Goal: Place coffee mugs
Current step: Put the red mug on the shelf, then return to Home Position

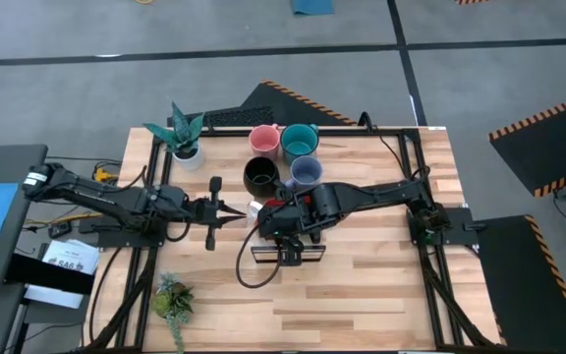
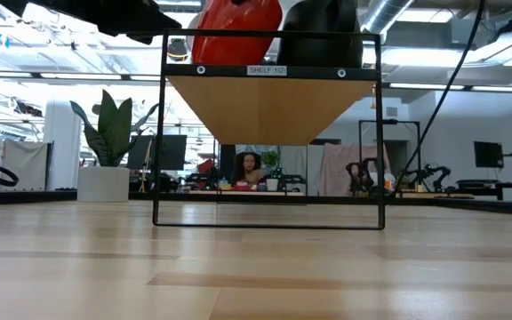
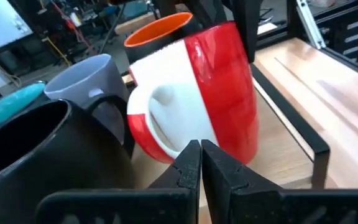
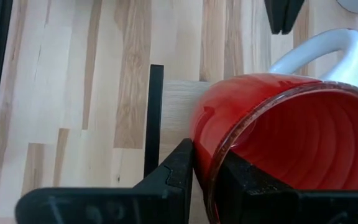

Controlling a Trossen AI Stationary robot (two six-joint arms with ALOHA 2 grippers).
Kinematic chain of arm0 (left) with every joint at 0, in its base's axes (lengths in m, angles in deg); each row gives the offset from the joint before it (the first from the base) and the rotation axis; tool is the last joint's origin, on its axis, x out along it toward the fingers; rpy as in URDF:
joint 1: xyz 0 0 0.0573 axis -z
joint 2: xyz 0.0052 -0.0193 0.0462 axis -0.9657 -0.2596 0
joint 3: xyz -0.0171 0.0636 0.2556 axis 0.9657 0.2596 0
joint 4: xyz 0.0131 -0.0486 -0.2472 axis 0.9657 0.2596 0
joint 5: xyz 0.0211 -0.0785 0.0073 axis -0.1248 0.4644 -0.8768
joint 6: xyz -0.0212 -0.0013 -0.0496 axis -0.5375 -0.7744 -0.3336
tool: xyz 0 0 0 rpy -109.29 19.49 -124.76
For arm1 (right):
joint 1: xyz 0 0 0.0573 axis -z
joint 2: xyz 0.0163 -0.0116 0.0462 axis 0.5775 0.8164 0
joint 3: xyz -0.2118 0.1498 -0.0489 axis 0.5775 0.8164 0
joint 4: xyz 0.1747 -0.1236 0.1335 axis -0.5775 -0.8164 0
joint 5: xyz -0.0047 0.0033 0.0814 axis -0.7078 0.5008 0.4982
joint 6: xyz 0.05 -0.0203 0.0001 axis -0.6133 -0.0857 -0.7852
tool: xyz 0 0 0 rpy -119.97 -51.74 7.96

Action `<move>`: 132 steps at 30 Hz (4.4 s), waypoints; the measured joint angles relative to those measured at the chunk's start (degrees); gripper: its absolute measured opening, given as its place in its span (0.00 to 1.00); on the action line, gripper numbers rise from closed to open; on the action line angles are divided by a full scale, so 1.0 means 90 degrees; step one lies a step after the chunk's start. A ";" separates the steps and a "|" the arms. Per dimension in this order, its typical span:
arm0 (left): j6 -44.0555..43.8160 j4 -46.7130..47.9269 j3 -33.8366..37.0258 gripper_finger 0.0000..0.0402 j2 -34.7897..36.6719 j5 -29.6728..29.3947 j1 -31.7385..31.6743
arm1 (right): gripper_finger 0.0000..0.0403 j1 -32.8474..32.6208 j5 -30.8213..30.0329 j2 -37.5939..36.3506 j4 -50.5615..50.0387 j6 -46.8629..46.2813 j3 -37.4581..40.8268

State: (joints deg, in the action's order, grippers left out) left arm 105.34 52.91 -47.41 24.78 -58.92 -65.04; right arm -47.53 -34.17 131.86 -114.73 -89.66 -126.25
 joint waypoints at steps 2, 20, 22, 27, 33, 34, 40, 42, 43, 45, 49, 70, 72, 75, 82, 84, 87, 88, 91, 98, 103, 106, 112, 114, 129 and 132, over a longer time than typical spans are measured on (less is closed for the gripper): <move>-0.0068 0.0058 0.0000 0.00 0.0000 0.0173 -0.0071 | 0.18 0.0000 0.0001 0.0000 0.0000 0.0001 0.0000; -0.0200 -0.0448 -0.0051 0.00 -0.0665 0.0729 -0.0350 | 0.18 0.0000 0.0007 0.0000 0.0153 -0.0105 0.0000; -0.0204 -0.0421 -0.0051 0.00 -0.0666 0.0795 -0.0350 | 0.18 0.0002 0.0008 0.0000 0.0159 -0.0104 0.0000; -0.0211 -0.0383 -0.0051 0.00 -0.0734 0.1206 -0.0351 | 0.18 0.0002 0.0023 0.0000 0.0151 -0.0106 0.0000; -0.0216 -0.0358 -0.0051 0.00 -0.0741 0.1233 -0.0352 | 0.18 0.0002 0.0021 0.0000 0.0218 -0.0106 0.0000; -0.0216 -0.0338 -0.0051 0.00 -0.0741 0.1235 -0.0352 | 0.19 0.0002 0.0021 0.0000 0.0231 -0.0105 0.0000; -0.0221 -0.0310 -0.0051 0.00 -0.0741 0.1259 -0.0350 | 0.29 0.0002 0.0006 -0.0007 0.0265 -0.0103 -0.0002; -0.0219 -0.0296 -0.0051 0.00 -0.0741 0.1256 -0.0352 | 0.34 0.0002 0.0004 -0.0007 0.0267 -0.0101 -0.0002; -0.0211 -0.0293 -0.0051 0.00 -0.0740 0.1257 -0.0352 | 0.36 0.0005 0.0004 -0.0007 0.0278 -0.0103 -0.0002; -0.0209 -0.0279 -0.0051 0.00 -0.0739 0.1257 -0.0350 | 0.40 0.0005 0.0001 -0.0006 0.0316 -0.0098 -0.0002; -0.0201 -0.0161 -0.0051 0.00 -0.0738 0.1250 -0.0352 | 0.45 0.0044 -0.0009 -0.0007 0.0383 -0.0079 -0.0002; -0.0033 0.0016 -0.0087 0.00 -0.0731 0.0352 -0.0352 | 0.45 0.0134 -0.0011 -0.0204 0.0072 0.0244 -0.0146; -0.0036 0.0146 -0.0147 0.00 -0.0731 0.0302 -0.0352 | 0.45 0.0167 -0.0011 -0.0251 0.0036 0.0239 -0.0129; -0.0039 0.0251 -0.0204 0.00 -0.0731 0.0261 -0.0352 | 0.45 0.0170 -0.0009 -0.0355 -0.0005 0.0242 -0.0144; -0.0093 0.0488 -0.0216 0.00 -0.0369 0.0097 -0.0352 | 0.45 0.0172 -0.0036 -0.0619 -0.0190 0.0254 -0.0136; -0.0194 0.0728 -0.0217 0.00 -0.0150 0.0011 -0.0350 | 0.45 0.0180 -0.0064 -0.0665 -0.0215 0.0273 -0.0143; -0.0358 0.1047 -0.0216 0.00 0.0215 -0.0008 -0.0350 | 0.45 0.0206 -0.0182 -0.0687 -0.0524 0.0319 -0.0136; -0.0394 0.1207 -0.0216 0.00 0.0361 -0.0006 -0.0350 | 0.45 0.0206 -0.0196 -0.0698 -0.0607 0.0320 -0.0134; -0.0455 0.1523 -0.0216 0.00 0.0797 -0.0006 -0.0345 | 0.45 0.0260 -0.0295 -0.0737 -0.0818 0.0162 -0.0134; -0.0548 0.2026 -0.0189 0.00 0.1592 0.0004 -0.0345 | 0.44 0.0342 -0.0338 -0.1009 -0.1450 0.0078 -0.0124; -0.0431 0.1756 0.0168 0.00 0.2092 0.0042 -0.0345 | 0.36 0.0342 -0.0541 -0.1441 -0.1809 -0.0069 -0.0126; -0.0442 0.1803 0.0219 0.00 0.2437 0.0045 -0.0345 | 0.27 0.0307 -0.0967 -0.1873 -0.1912 -0.0354 -0.0047; -0.0430 0.2086 0.0220 0.00 0.2858 0.0461 -0.0340 | 0.06 0.0147 -0.1445 -0.3000 -0.1670 -0.0872 0.0980; -0.0336 0.2102 0.0221 0.00 0.2871 0.0594 -0.0340 | 0.04 0.0095 -0.1531 -0.3457 -0.1314 -0.0982 0.1597; -0.0366 0.1457 0.0954 0.00 0.3399 0.0831 -0.0850 | 0.05 0.0393 -0.1334 -0.7145 0.2031 -0.1339 0.7067; -0.0551 0.1510 0.0950 0.00 0.3616 0.1108 -0.0985 | 0.06 0.0408 -0.1312 -0.7670 0.2543 -0.1341 0.7683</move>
State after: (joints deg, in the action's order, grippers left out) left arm 100.38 66.50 -38.87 57.33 -48.95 -73.91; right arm -43.86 -45.97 62.83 -91.85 -101.72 -57.10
